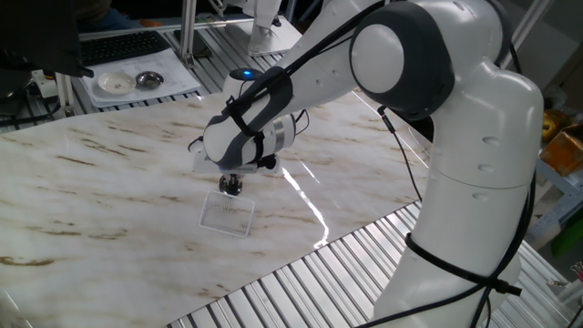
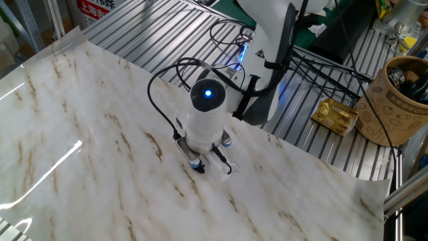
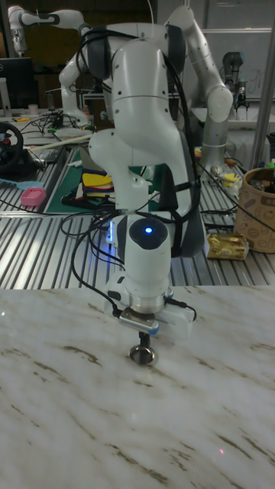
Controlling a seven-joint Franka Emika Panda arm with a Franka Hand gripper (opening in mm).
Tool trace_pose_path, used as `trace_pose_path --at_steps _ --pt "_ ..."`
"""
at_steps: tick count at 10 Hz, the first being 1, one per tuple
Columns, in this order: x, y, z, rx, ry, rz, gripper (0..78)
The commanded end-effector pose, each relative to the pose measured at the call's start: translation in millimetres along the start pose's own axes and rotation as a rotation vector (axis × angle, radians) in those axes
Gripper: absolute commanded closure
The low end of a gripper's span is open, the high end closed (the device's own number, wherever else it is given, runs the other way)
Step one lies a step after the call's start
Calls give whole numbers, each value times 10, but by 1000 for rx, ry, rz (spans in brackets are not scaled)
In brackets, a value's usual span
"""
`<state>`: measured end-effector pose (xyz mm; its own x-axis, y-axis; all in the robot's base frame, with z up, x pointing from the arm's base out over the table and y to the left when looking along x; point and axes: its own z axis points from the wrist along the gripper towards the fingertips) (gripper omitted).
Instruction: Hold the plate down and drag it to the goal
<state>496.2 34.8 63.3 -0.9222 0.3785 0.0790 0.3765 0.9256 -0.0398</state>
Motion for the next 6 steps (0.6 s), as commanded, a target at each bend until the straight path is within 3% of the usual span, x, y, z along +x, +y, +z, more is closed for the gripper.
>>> trace_pose_path --at_steps 1,4,6 --pt "-47 -20 -103 5 9 -5 776" --pt "-127 8 -158 7 11 -7 776" --pt "-351 79 -301 5 10 -5 776"
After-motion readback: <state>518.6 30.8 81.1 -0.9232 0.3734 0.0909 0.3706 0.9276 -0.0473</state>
